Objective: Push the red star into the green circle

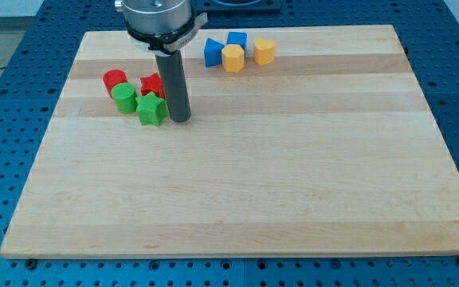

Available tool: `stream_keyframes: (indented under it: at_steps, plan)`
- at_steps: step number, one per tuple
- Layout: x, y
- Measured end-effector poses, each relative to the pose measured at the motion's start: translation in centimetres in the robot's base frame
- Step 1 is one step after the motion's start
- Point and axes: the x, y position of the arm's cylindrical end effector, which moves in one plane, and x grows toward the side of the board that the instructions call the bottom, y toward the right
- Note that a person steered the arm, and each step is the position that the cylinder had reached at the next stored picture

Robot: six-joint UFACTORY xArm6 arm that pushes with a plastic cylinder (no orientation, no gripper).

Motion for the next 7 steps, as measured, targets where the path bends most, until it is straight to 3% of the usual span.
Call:
stream_keyframes:
  at_steps: [1,3,7]
  plan:
    - [1.8,0.0]
    - [-3.7,0.8]
    - [-6.6,0.5]
